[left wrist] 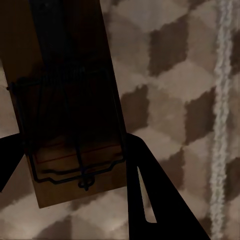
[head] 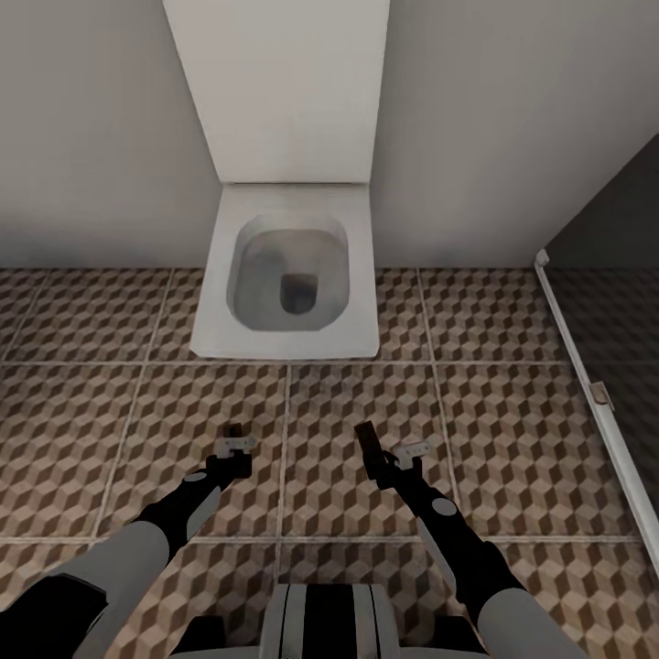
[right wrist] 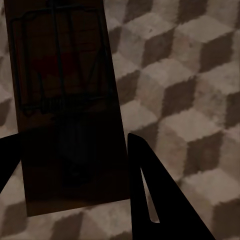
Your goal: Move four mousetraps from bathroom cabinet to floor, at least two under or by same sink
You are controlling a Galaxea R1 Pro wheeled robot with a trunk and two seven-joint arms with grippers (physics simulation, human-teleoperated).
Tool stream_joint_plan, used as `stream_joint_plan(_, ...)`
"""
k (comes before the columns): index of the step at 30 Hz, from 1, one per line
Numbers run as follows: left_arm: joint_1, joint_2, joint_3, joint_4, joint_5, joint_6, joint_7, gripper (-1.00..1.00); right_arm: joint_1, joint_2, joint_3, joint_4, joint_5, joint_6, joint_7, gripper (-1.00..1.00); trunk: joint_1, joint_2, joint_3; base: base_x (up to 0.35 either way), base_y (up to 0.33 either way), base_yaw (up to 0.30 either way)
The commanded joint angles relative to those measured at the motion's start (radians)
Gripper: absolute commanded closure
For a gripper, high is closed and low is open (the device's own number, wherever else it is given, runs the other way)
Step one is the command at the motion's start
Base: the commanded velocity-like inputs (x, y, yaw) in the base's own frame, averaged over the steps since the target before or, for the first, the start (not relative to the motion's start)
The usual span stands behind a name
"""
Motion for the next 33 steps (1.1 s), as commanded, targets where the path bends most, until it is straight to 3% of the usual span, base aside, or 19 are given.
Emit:
stream_joint_plan(1, 0.000, 0.001, -0.005, 0.000, 0.007, 0.000, -0.002, 1.00, 0.000, 0.000, 0.000, 0.000, -0.007, -0.003, 0.004, 1.00, 0.004, -0.007, -0.004, 0.000, 0.000, 0.000)
stream_joint_plan(15, 0.000, 0.000, -0.005, -0.007, 0.007, 0.000, -0.002, 1.00, 0.000, -0.009, -0.005, -0.012, -0.005, 0.003, -0.001, 1.00, 0.004, -0.007, -0.004, 0.000, 0.000, 0.000)
stream_joint_plan(22, 0.000, -0.001, -0.005, -0.028, 0.007, 0.000, -0.002, 1.00, 0.000, -0.014, -0.006, -0.031, -0.004, 0.005, -0.068, 1.00, 0.004, -0.007, -0.004, 0.000, 0.000, 0.000)
stream_joint_plan(33, 0.000, -0.001, -0.005, -0.038, 0.007, 0.000, -0.002, 1.00, -0.010, -0.029, -0.008, -0.033, 0.004, 0.056, -0.080, 1.00, 0.004, -0.007, -0.004, 0.000, 0.000, 0.000)
